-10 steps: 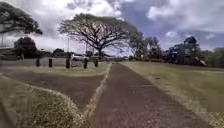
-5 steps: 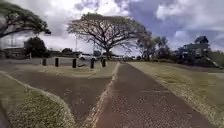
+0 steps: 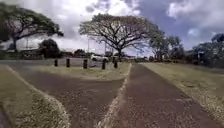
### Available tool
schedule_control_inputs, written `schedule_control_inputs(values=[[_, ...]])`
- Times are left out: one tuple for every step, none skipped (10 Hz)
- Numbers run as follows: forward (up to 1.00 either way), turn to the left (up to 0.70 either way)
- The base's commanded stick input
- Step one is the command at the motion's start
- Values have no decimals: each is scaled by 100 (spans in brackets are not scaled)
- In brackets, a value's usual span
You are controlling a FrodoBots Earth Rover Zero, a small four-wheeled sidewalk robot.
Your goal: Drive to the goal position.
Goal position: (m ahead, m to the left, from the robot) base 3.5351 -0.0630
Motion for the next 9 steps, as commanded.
schedule_control_inputs(values=[[68,34],[68,34],[68,34],[68,34],[68,34],[68,34],[68,34],[68,34],[68,34]])
